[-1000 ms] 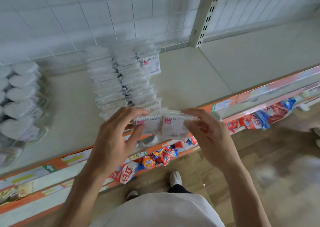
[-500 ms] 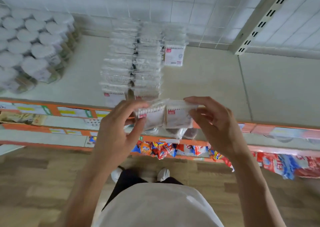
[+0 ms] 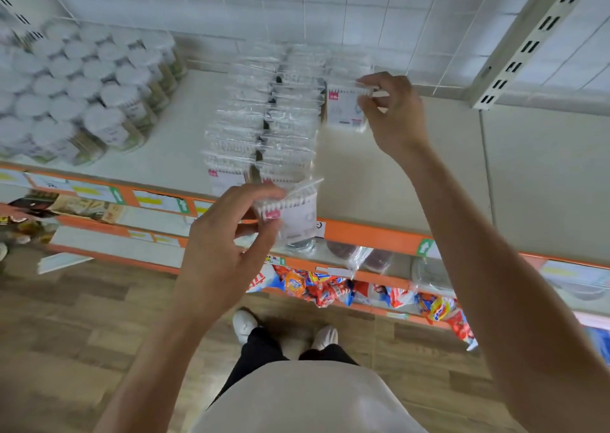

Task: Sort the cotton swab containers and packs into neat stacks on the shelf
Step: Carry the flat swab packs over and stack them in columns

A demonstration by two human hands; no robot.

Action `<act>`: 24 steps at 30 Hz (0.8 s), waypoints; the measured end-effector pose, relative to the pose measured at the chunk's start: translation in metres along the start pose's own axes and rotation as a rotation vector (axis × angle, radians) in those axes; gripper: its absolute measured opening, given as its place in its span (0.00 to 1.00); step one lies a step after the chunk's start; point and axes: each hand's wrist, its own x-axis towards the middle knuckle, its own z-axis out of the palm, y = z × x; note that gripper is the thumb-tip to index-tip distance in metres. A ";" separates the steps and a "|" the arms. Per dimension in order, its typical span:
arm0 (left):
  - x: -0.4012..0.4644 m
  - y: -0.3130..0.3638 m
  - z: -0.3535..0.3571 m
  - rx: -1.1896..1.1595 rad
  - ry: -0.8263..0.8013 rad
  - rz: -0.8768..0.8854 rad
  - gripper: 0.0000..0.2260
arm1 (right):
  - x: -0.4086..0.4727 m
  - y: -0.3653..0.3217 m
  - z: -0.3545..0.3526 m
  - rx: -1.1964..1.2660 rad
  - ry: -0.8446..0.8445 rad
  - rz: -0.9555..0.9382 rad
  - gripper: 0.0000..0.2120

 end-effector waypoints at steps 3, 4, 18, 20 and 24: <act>-0.005 0.001 0.002 0.006 0.005 -0.015 0.14 | 0.009 0.012 0.015 0.002 0.040 0.017 0.12; -0.007 0.000 0.003 0.014 0.006 -0.018 0.13 | 0.010 0.015 0.018 -0.002 0.053 0.022 0.12; -0.006 -0.001 0.012 0.022 -0.048 -0.008 0.12 | 0.005 0.023 0.024 -0.103 0.086 0.051 0.26; -0.006 -0.002 0.013 0.021 -0.057 -0.016 0.12 | 0.007 0.021 0.023 -0.127 0.083 0.064 0.30; -0.006 -0.003 0.014 0.020 -0.063 -0.014 0.13 | 0.012 0.018 0.020 -0.261 0.041 0.034 0.31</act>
